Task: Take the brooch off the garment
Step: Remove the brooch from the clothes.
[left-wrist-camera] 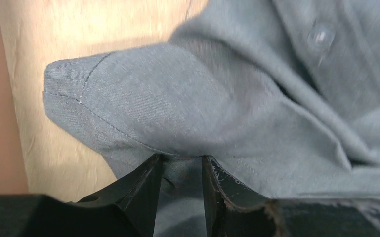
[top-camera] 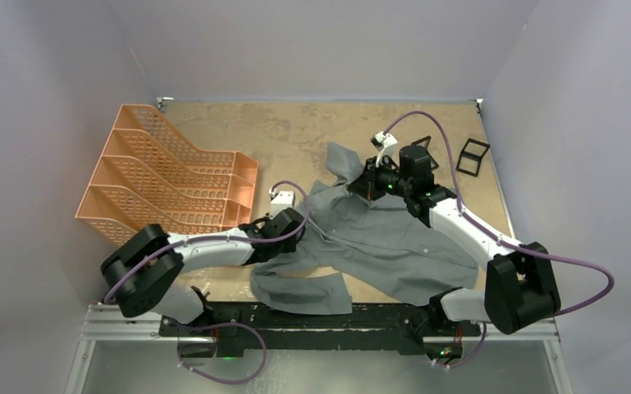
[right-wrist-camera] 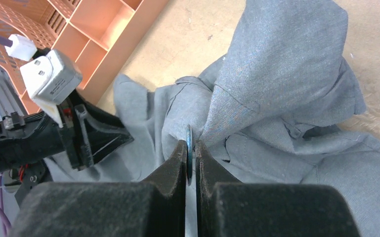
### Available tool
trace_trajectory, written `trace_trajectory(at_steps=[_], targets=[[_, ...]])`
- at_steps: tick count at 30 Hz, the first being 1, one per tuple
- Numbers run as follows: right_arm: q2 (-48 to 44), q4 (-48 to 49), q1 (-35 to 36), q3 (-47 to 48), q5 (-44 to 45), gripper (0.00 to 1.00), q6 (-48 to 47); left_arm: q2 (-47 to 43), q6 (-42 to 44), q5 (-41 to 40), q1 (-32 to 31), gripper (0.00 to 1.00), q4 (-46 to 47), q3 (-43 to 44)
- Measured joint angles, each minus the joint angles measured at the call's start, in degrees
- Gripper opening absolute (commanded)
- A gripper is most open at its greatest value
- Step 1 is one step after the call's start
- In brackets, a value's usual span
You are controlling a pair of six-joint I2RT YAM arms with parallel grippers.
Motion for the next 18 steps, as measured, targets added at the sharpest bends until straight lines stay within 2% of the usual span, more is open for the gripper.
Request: trace_trajectory(at_steps=[6, 12, 15, 18], targets=[[-0.02, 0.0, 0.0, 0.0, 0.0, 0.02, 0.11, 9.81, 2.05, -6.49, 1.77, 0.33, 16.55, 2.99], [-0.09, -0.09, 0.0, 0.0, 1.46, 0.0, 1.29, 19.96, 11.32, -5.42, 10.86, 0.41, 27.36, 10.91], [-0.09, -0.7, 0.0, 0.17, 2.73, 0.0, 2.82, 20.94, 17.38, -5.05, 12.39, 0.46, 31.28, 12.44], [-0.09, -2.19, 0.0, 0.92, 4.02, 0.0, 4.26, 19.71, 24.3, -2.54, 11.34, 0.51, 37.33, 11.67]])
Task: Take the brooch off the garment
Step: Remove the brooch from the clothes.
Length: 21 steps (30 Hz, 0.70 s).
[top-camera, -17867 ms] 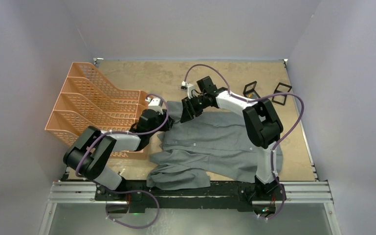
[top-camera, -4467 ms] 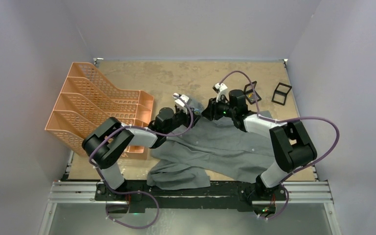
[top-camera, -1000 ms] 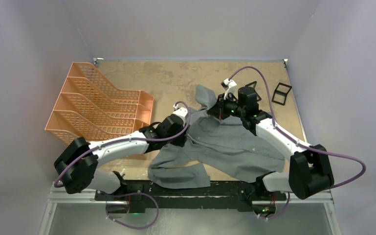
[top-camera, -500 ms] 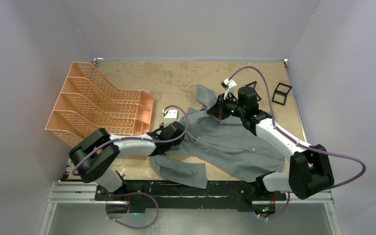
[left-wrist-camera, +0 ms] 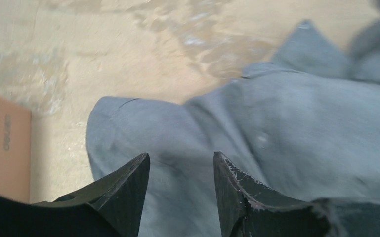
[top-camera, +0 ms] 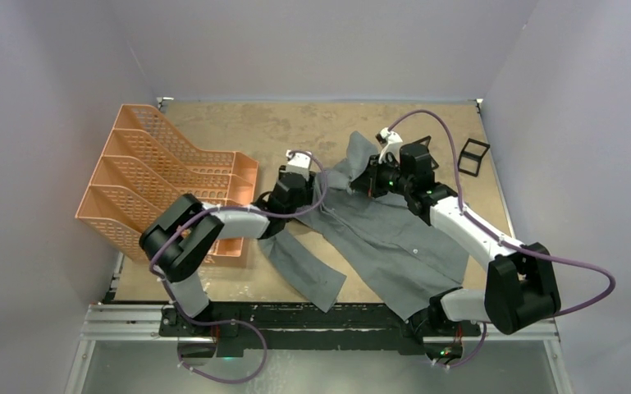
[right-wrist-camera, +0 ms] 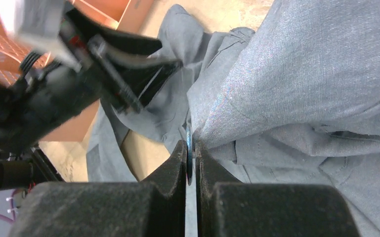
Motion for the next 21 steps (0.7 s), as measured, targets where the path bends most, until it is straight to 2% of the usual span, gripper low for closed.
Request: trace_trajectory(at_steps=[8, 13, 21], targets=[[0.22, -2.23, 0.0, 2.38, 2.29, 0.0, 3.3, -7.69, 23.78, 4.63, -14.05, 0.55, 21.9, -14.51], [1.6, -3.65, -0.02, 3.45, 2.56, 0.01, 4.72, -7.43, 31.63, 7.3, -15.26, 0.56, 31.01, -19.8], [2.03, -4.83, 0.09, 3.96, 3.3, 0.01, 6.4, -2.36, 38.49, 12.35, -16.17, 0.57, 44.5, -19.02]])
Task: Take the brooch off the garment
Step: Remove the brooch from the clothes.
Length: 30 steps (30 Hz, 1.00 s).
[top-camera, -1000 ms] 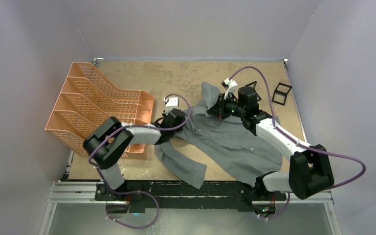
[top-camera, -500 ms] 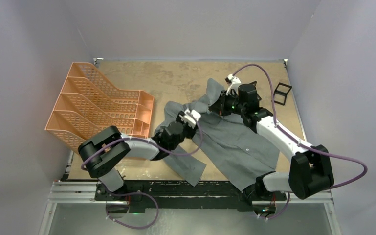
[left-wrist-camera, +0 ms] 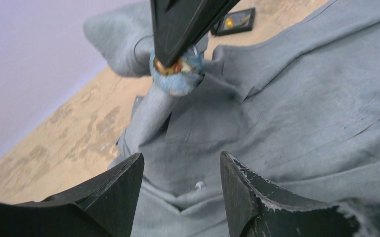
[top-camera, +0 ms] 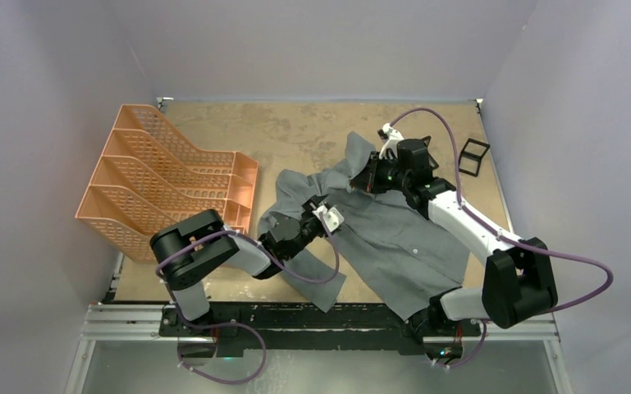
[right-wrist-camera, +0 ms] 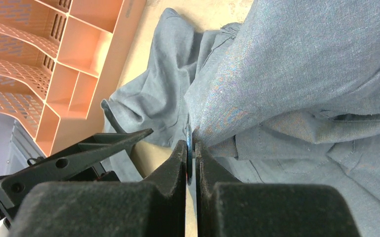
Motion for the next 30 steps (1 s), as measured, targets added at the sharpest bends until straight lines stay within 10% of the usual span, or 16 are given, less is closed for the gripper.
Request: trace_trajectory(at_steps=[20, 30], targets=[[0.0, -0.83, 1.03, 0.11, 0.15, 0.01, 1.7, 10.49, 2.01, 4.96, 0.0, 0.48, 10.14, 10.51], [0.0, -1.11, 0.9, 0.11, 0.85, 0.04, 2.73, 11.15, 2.97, 2.54, 0.0, 0.09, 11.41, 10.49]])
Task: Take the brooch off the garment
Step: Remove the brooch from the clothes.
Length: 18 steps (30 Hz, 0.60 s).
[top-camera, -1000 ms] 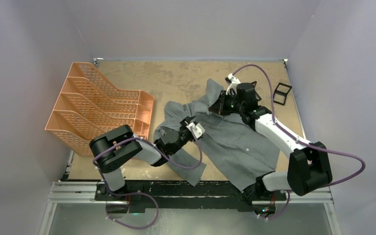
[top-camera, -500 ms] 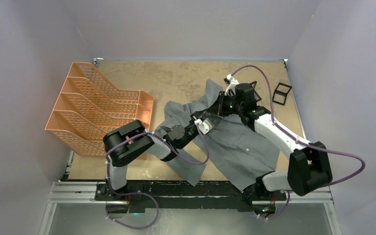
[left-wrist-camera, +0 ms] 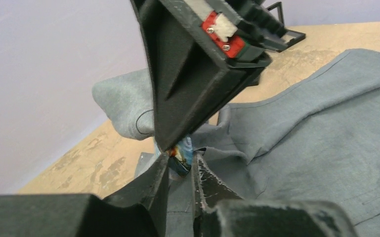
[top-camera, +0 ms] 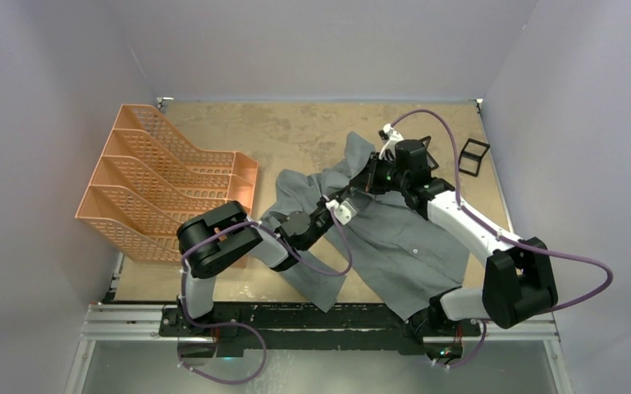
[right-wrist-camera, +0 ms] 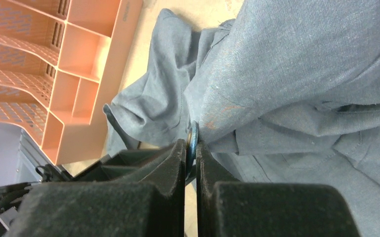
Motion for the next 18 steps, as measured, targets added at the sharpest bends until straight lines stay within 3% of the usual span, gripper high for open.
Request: trace_trajectory(at_steps=[3, 12, 18], targets=[[0.0, 0.52, 0.02, 0.0, 0.48, 0.1, 0.9, 0.0, 0.42, -0.37, -0.22, 0.0, -0.02, -0.04], [0.0, 1.25, 0.13, 0.0, -1.05, 0.42, 1.16, -0.02, -0.04, -1.55, -0.31, 0.0, 0.79, -0.9], [-0.15, 1.88, 0.22, 0.0, -2.36, 0.49, 1.14, -0.02, -1.99, -4.83, -0.17, 0.0, 1.62, -2.27]])
